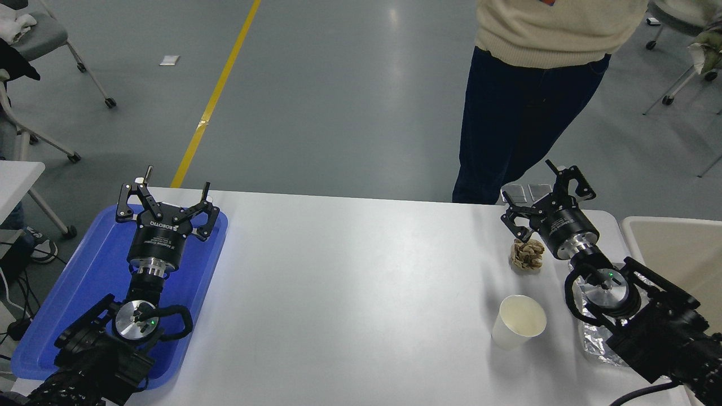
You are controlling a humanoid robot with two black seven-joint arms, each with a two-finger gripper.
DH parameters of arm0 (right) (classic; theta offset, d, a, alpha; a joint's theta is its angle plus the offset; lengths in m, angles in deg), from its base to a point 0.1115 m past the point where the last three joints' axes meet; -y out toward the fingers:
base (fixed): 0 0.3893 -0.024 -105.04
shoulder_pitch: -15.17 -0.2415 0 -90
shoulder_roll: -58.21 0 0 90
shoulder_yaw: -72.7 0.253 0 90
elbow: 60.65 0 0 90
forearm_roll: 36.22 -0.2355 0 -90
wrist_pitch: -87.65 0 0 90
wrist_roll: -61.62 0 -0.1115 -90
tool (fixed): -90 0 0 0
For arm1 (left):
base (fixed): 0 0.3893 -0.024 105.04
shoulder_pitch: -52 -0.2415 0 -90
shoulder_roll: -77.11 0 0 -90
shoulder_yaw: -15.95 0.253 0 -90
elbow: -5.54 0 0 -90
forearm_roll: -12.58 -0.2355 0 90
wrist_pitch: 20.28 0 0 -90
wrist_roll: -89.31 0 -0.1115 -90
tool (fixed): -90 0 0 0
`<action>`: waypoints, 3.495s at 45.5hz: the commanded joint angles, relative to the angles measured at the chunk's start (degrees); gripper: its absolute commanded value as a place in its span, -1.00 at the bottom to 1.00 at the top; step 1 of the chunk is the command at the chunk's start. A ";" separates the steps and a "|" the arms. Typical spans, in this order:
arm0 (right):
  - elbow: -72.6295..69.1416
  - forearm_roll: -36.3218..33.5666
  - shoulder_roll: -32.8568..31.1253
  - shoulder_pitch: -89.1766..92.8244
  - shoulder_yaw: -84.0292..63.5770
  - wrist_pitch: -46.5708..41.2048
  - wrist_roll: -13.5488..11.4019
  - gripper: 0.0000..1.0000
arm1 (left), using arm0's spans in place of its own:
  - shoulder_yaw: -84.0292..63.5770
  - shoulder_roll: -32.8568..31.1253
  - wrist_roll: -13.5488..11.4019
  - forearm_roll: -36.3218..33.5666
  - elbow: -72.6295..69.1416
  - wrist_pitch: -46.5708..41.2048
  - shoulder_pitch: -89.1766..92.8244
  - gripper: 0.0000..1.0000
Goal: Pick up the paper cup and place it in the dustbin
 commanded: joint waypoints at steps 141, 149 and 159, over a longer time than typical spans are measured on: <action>-60.26 29.88 -8.36 -110.11 -127.71 -22.90 -0.96 1.00 | 0.01 -0.09 0.00 0.08 0.00 -0.09 -0.09 1.00; -56.48 31.81 -8.80 -101.07 -126.48 -19.83 -0.87 1.00 | 0.01 -0.09 0.00 0.08 -0.09 -0.09 -0.09 1.00; -50.77 35.68 -9.68 -86.21 -119.10 -14.82 -0.96 1.00 | 0.01 0.00 0.00 0.08 -0.09 -0.09 -0.09 1.00</action>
